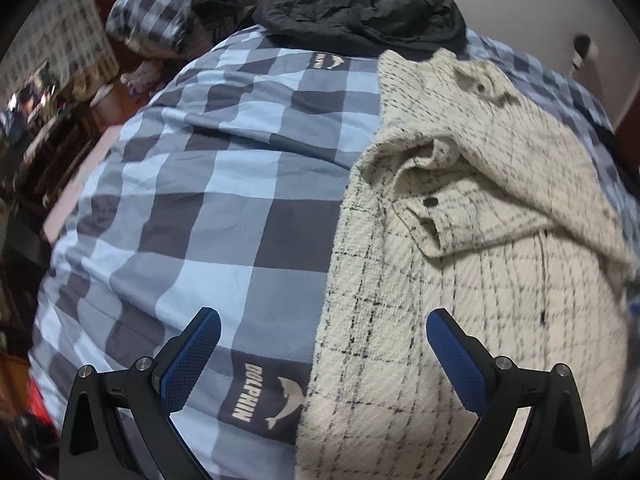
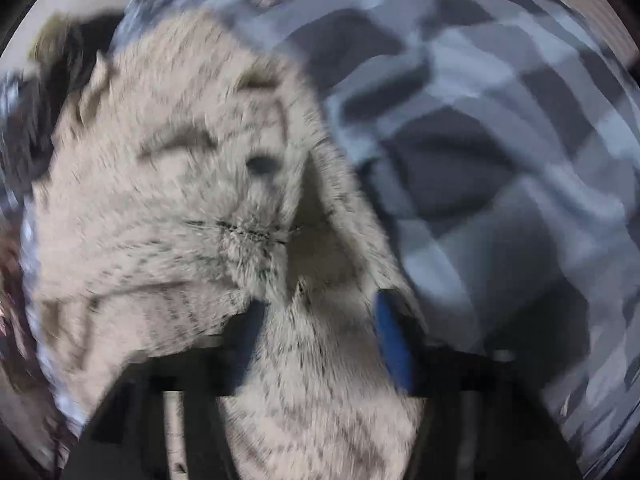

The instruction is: Fold small clothes

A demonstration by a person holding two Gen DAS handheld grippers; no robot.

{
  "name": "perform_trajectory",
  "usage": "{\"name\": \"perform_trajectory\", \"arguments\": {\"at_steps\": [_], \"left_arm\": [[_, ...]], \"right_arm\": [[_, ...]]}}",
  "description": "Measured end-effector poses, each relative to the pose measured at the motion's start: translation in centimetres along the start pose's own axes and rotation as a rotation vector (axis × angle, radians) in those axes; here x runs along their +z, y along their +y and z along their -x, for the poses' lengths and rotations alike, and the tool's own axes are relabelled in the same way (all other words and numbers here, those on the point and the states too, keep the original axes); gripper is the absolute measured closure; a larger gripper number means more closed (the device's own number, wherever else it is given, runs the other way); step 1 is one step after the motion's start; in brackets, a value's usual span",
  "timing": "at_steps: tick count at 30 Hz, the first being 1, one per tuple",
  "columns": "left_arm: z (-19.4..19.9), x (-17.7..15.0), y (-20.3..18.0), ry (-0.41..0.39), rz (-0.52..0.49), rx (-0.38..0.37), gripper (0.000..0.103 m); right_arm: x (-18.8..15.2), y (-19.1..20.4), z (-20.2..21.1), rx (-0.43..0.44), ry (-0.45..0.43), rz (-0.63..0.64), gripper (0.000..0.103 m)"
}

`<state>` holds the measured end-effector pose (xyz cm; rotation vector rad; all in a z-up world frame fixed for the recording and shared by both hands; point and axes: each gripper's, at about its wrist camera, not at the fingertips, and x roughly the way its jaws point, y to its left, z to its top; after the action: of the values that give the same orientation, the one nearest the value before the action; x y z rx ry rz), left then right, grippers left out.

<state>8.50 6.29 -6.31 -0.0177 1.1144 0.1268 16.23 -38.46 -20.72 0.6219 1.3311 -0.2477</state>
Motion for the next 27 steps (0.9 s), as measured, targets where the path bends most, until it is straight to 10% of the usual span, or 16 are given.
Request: {"name": "perform_trajectory", "arguments": {"at_steps": [10, 27], "left_arm": [[2.1, -2.0, -1.1, -0.027, -0.167, 0.025, 0.0], [3.3, -3.6, -0.4, -0.037, -0.16, 0.03, 0.0]], "right_arm": [[-4.9, -3.5, 7.6, 0.318, -0.089, -0.091, 0.023], [-20.6, 7.3, 1.3, 0.13, 0.402, 0.494, 0.023]]}}
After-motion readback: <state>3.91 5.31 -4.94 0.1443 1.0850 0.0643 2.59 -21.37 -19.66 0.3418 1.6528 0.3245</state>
